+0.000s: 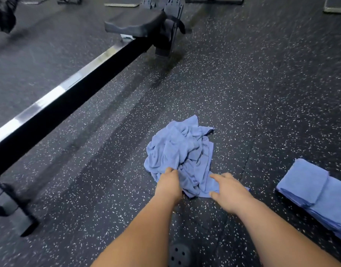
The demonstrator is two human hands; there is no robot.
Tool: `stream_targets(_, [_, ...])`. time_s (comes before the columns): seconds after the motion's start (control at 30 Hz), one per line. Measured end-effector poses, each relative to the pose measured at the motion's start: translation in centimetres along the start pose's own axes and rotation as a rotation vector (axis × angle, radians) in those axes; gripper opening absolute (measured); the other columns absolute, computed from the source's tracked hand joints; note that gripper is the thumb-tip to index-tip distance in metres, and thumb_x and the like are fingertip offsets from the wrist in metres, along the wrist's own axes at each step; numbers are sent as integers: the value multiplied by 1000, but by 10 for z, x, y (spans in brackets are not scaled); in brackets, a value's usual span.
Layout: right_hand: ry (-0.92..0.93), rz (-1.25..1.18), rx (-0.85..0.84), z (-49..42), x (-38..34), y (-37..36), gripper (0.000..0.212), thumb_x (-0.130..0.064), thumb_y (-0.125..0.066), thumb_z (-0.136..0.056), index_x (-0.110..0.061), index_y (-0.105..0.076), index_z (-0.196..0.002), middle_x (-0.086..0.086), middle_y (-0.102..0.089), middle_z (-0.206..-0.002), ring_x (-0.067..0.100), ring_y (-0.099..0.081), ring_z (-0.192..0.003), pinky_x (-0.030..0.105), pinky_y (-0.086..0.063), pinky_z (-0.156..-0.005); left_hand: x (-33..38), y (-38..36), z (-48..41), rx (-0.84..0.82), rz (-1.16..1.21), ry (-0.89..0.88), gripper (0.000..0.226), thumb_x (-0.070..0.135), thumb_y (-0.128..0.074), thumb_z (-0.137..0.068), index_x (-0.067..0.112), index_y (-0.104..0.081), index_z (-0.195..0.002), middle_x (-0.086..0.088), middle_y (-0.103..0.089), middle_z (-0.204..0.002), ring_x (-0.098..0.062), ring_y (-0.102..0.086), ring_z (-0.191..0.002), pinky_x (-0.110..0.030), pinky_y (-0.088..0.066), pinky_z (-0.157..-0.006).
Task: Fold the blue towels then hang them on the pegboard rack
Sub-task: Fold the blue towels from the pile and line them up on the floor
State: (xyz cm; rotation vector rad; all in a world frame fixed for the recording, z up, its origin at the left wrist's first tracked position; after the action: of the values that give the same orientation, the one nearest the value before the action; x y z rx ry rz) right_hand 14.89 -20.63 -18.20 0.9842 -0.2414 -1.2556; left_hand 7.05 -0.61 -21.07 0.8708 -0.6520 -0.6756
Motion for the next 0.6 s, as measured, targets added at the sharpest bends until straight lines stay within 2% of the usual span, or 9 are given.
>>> stream_targets(0.07, [6, -13, 10, 7, -4, 10, 67, -41, -58, -104, -36, -28, -164, 2, -31, -163, 28, -46, -142, 43, -47, -111, 2, 18, 7, 83, 82, -16, 24, 6, -60, -91, 17, -68, -111, -2, -57, -124, -29, -63, -105, -41, -57, -87])
stream_targets(0.13, [12, -21, 21, 18, -7, 23, 66, -40, -59, -104, -35, -31, -163, 3, -35, -162, 27, -49, -140, 41, -47, -111, 5, 37, 18, 146, 205, -22, 26, 8, -65, -94, 19, -76, -115, -3, -69, -119, -26, -69, -104, -35, -57, -88])
stream_targets(0.2, [12, -26, 23, 33, -12, 37, 64, -39, -61, -103, -35, -35, -162, 5, -41, -159, 28, -52, -138, 41, -48, -110, 11, 58, 32, 187, 282, -43, 22, 10, -68, -95, 20, -79, -111, 0, -76, -104, -23, -72, -99, -32, -59, -87])
stream_targets(0.3, [46, -44, 35, 61, -24, 58, 66, -41, -66, -99, -36, -40, -160, -1, -51, -157, 24, -54, -138, 36, -48, -110, 26, 92, 55, 218, 344, -91, 14, 14, -70, -94, 28, -73, -91, 15, -67, -75, -17, -71, -84, -33, -60, -80])
stream_targets(0.37, [87, -59, 56, 81, -34, 75, 69, -41, -71, -96, -37, -43, -159, -4, -57, -154, 20, -59, -134, 31, -47, -109, 41, 117, 73, 252, 369, -144, 16, 17, -71, -93, 31, -68, -85, 16, -66, -72, -11, -68, -76, -31, -59, -77])
stream_targets(0.43, [120, -51, 90, 103, -43, 95, 72, -47, -75, -91, -41, -44, -156, -6, -60, -150, 18, -63, -126, 29, -48, -105, 59, 144, 94, 292, 429, -221, 15, 19, -71, -92, 30, -68, -83, 15, -70, -76, -6, -67, -76, -30, -58, -79])
stream_targets(0.6, [210, -73, 307, 169, -61, 153, 78, -58, -80, -82, -44, -49, -152, -15, -62, -146, 13, -60, -131, 35, -49, -108, 105, 212, 160, 357, 695, -414, 10, 18, -74, -90, 27, -74, -85, 8, -76, -82, -9, -71, -79, -27, -56, -79])
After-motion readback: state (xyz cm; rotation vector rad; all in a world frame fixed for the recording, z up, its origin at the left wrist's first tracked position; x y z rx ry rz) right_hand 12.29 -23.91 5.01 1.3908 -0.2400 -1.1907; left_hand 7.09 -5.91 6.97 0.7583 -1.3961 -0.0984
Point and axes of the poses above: each hand's wrist, its own z-axis away from the middle knuckle, its own y-axis out of the back of the hand, x = y × z, the point moved 7 cm from there along -z, towards the middle knuckle
